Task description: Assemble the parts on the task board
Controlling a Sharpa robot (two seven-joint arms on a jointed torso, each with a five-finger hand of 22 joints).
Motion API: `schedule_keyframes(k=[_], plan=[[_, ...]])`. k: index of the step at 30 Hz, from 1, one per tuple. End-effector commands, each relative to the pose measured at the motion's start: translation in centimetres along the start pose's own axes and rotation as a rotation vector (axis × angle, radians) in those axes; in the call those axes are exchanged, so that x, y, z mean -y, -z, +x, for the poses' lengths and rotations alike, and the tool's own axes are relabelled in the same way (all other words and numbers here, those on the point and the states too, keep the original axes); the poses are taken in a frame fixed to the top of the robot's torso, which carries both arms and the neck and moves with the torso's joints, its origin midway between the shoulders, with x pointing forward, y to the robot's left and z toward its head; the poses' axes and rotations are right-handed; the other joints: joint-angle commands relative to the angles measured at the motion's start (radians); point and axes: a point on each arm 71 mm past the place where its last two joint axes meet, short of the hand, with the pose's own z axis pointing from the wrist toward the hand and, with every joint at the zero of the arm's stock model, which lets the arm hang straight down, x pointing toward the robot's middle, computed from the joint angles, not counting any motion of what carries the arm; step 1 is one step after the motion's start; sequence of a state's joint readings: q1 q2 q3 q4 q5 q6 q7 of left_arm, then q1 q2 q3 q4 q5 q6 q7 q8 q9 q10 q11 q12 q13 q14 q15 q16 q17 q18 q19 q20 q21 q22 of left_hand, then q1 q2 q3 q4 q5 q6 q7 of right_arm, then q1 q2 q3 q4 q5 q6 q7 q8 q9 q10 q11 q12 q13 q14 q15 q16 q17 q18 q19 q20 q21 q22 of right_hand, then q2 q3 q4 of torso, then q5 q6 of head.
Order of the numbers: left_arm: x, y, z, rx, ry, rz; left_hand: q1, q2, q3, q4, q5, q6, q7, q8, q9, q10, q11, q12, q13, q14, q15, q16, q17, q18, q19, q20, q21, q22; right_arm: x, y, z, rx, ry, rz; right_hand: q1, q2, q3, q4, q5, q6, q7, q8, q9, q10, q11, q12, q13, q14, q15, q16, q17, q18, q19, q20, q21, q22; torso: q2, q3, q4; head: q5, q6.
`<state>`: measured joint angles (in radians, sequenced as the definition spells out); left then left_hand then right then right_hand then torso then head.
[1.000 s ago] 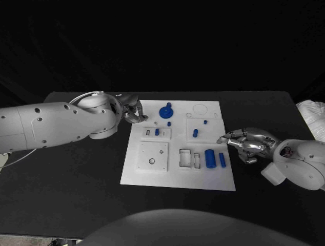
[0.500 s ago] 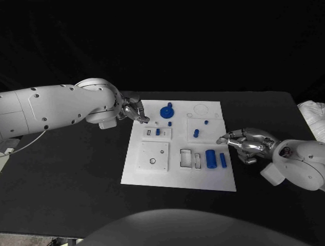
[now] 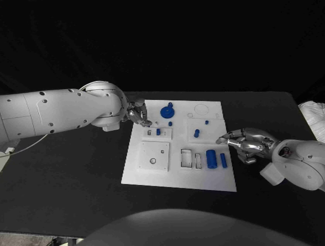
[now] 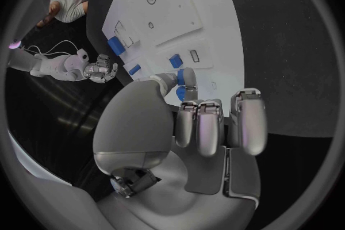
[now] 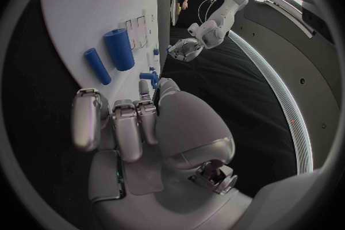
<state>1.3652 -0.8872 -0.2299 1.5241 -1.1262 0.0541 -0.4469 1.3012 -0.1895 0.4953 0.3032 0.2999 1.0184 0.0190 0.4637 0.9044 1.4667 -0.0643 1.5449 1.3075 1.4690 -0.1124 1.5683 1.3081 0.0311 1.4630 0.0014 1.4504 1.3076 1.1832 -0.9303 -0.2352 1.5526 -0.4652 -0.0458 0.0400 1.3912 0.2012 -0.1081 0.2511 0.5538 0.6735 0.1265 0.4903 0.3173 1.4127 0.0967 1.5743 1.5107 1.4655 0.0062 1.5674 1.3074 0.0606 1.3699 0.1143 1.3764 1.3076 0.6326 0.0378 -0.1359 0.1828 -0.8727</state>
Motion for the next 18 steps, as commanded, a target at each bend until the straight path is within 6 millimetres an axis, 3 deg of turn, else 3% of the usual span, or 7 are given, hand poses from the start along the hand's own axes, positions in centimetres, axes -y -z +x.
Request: schedule_keyframes(k=[1,18], plan=[[0.4,0.0,-0.2,0.083,-0.088,-0.009,-0.006,0.008,0.009,-0.02,0.009,0.015,-0.014,-0.006,0.002,0.072,0.004,-0.005,0.23,0.102,0.002,0.002,0.263,-0.002,0.056,0.001,-0.006,0.225,-0.1,0.0,0.1,-0.012,0.006,-0.008,0.029,0.017,0.005,-0.001,0.005,-0.006,0.001,-0.002,0.0,0.158,-0.049,-0.004,0.06,0.105,-0.005,0.003,0.263,0.0,-0.004,0.0,-0.003,0.183,-0.001,0.0008,-0.0001,0.003,0.0],[1.4,-0.9,1.6,0.077,-0.176,-0.037,-0.018,0.018,-0.012,-0.021,0.022,0.016,-0.015,-0.007,0.006,0.074,0.003,-0.004,0.231,0.102,0.001,0.002,0.263,-0.002,0.057,0.001,-0.004,0.225,0.0,0.0,0.1,-0.016,0.005,-0.006,0.029,0.016,0.006,-0.001,0.005,-0.007,0.001,-0.002,-0.001,0.158,-0.049,-0.004,0.06,0.105,-0.005,0.003,0.263,0.0,-0.005,0.0,-0.005,0.182,-0.001,0.0012,0.0011,0.017,0.0]])
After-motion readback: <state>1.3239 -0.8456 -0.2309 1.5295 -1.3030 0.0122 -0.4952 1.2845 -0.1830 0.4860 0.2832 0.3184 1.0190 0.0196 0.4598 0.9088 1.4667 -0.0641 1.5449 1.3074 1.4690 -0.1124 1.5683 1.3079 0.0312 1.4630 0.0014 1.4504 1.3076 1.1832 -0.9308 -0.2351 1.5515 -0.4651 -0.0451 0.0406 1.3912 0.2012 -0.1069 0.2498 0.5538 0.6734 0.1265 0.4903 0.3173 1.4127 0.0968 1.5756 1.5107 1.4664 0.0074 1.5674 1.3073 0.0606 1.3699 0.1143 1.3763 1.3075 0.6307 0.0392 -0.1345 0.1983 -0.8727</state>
